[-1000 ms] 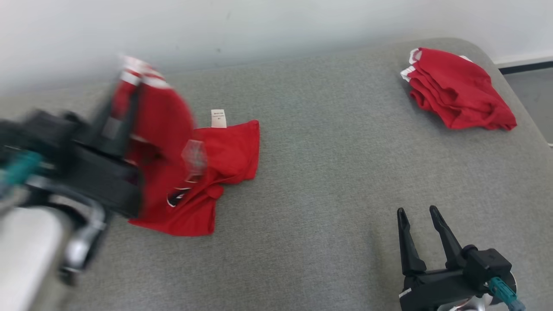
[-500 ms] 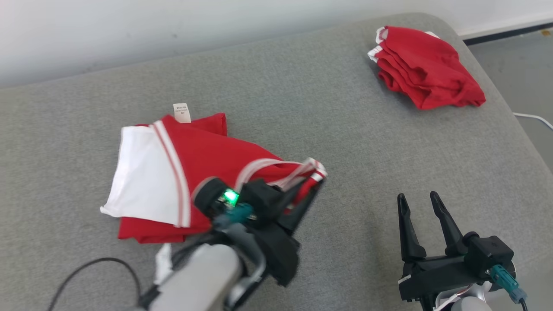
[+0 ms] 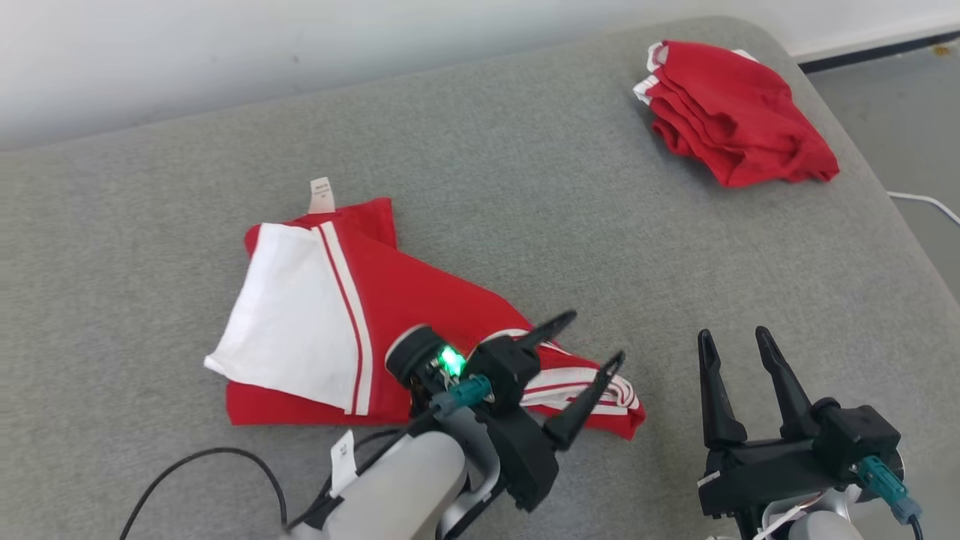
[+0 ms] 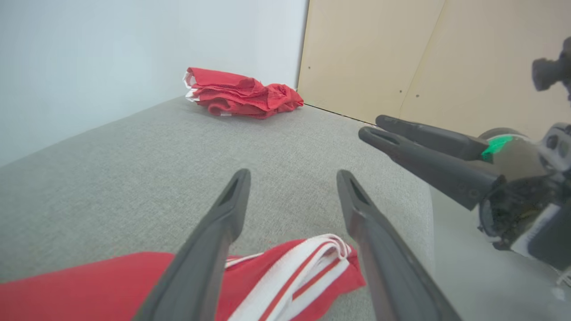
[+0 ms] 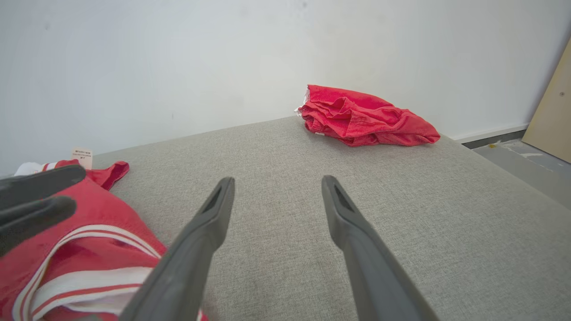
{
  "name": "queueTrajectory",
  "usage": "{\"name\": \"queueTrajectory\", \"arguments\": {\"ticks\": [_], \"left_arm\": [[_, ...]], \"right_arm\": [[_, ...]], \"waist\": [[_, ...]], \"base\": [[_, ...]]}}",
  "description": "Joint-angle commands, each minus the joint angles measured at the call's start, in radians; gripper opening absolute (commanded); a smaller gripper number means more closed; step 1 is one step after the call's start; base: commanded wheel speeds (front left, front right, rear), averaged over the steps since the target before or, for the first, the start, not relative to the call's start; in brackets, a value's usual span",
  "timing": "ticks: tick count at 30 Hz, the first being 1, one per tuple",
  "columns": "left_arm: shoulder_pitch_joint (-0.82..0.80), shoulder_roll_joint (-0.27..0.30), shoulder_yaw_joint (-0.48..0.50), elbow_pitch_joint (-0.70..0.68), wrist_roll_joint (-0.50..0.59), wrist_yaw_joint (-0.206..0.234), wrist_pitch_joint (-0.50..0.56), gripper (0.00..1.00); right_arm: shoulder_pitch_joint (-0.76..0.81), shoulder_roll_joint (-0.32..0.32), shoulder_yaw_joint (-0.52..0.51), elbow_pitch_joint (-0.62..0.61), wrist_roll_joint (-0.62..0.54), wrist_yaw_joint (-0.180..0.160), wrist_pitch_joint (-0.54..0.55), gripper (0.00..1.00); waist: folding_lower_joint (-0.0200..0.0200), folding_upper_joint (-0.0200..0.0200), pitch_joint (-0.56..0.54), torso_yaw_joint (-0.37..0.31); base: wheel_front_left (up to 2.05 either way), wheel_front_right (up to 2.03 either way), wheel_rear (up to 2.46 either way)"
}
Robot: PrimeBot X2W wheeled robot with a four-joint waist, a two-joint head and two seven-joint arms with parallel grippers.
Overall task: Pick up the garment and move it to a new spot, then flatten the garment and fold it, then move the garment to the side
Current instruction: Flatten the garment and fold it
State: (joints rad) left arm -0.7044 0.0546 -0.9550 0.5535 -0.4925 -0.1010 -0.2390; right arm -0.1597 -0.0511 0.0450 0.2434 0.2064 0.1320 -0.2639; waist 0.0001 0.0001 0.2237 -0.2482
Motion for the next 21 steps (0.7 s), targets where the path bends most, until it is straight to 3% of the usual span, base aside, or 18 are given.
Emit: {"name": "queueTrajectory", "arguments": {"ticks": [1,5,15,21], "left_arm": [[-0.013,-0.001,0.011,-0.004,-0.002,0.008,-0.012,1.00],[-0.015,0.008,0.067,-0.027,0.005,0.041,-0.025,1.00],[0.166,0.166,0.366,-0.291,0.096,0.175,-0.025,1.00],[0.318,0.226,0.549,-0.427,0.142,0.224,-0.025,1.00]], "right_arm": [[0.013,0.001,-0.003,-0.001,-0.009,-0.003,0.000,1.00],[0.025,0.001,-0.004,-0.003,-0.024,-0.003,0.000,1.00],[0.059,-0.005,-0.002,-0.019,-0.055,-0.003,0.000,1.00],[0.078,-0.015,0.001,-0.028,-0.063,-0.003,0.000,1.00]], "waist": [[-0.0001,-0.0001,-0.020,0.021],[-0.0001,-0.0001,-0.054,0.054],[-0.0001,-0.0001,-0.113,0.126],[-0.0001,-0.0001,-0.129,0.163]], "base": [[0.00,0.00,0.00],[0.00,0.00,0.00],[0.00,0.00,0.00],[0.00,0.00,0.00]]}}
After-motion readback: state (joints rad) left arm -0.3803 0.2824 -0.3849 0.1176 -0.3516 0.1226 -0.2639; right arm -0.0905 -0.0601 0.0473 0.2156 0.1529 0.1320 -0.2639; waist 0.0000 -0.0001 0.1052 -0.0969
